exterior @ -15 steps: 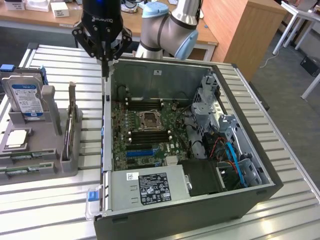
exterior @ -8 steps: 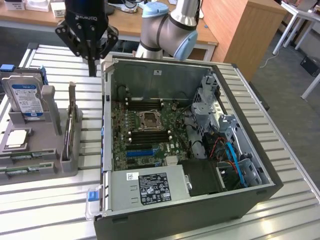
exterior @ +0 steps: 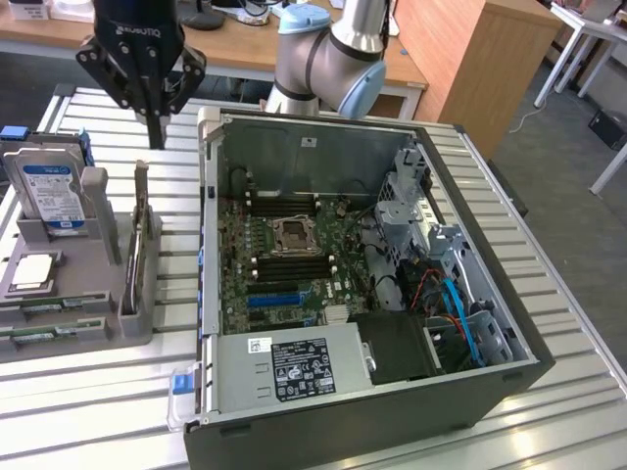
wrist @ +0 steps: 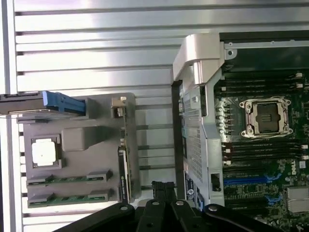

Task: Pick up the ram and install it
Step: 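Reach for the ram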

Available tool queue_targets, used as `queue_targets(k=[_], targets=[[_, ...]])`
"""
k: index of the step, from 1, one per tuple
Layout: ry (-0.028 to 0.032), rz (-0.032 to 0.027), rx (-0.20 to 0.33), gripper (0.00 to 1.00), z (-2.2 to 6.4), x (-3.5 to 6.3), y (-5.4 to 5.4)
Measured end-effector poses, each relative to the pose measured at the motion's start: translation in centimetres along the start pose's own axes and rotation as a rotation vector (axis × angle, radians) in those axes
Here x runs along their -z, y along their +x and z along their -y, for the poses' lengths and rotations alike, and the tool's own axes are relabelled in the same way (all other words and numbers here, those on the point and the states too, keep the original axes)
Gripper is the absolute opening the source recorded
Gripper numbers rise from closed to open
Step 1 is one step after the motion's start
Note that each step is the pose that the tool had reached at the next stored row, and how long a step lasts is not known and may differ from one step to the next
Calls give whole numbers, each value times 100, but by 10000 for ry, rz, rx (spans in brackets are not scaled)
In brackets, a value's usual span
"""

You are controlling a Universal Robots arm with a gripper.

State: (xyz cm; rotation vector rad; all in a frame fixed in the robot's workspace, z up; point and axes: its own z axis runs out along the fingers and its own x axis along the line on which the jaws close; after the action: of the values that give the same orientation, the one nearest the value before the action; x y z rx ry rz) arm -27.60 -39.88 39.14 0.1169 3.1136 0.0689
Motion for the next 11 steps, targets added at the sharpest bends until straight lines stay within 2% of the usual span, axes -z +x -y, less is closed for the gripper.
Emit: queue_targets(k=[11], targets=[[1, -1, -1, 10, 28, 2, 395]])
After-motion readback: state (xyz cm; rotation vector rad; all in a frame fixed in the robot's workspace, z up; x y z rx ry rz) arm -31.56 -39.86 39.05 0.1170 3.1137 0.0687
